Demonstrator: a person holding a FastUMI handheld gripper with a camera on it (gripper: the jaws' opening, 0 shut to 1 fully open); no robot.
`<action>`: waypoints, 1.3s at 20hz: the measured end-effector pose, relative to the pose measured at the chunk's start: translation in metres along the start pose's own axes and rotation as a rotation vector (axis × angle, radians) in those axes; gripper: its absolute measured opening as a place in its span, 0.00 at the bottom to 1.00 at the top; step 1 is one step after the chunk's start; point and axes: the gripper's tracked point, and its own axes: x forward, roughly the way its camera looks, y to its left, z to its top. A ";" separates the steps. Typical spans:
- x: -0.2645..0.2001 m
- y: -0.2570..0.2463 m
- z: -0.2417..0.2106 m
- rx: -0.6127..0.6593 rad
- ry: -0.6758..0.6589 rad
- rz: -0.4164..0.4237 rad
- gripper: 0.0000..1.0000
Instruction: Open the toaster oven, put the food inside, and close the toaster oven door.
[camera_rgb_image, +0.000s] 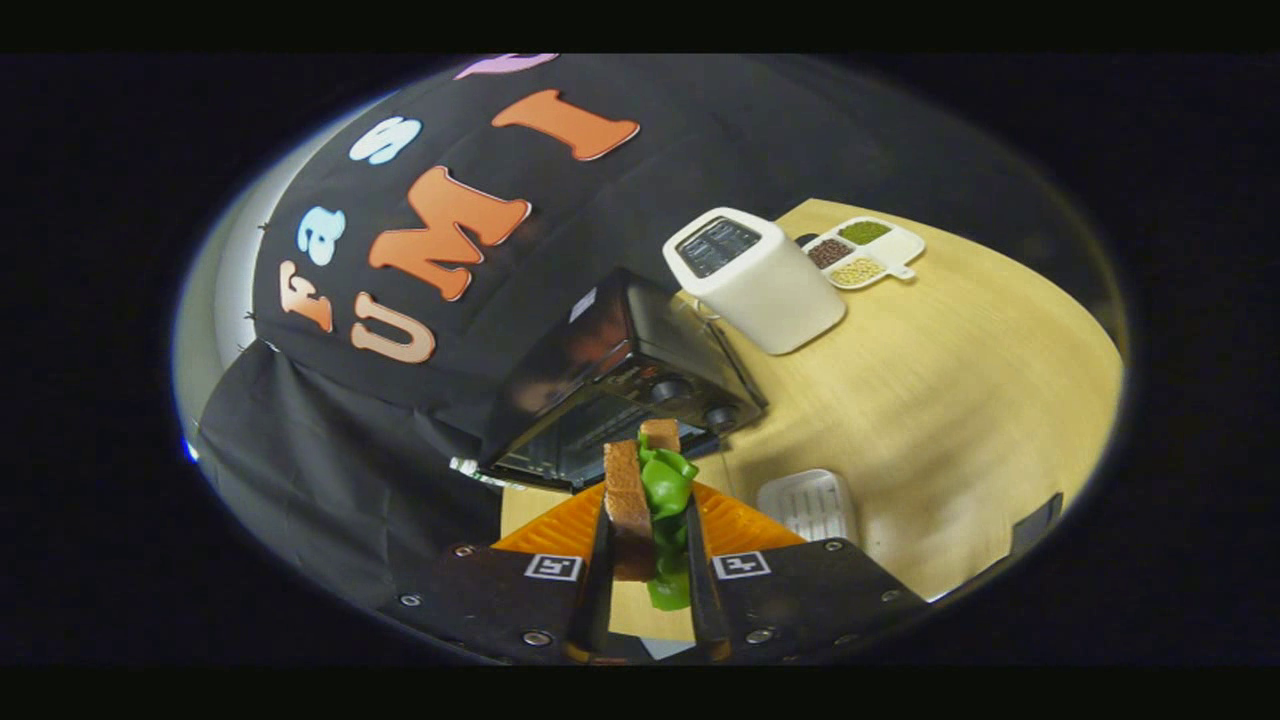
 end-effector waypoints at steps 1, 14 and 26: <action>0.007 0.007 -0.004 0.006 0.004 0.012 0.33; 0.116 0.060 -0.019 0.174 -0.085 0.062 0.33; 0.189 0.057 -0.013 0.370 -0.275 0.048 0.33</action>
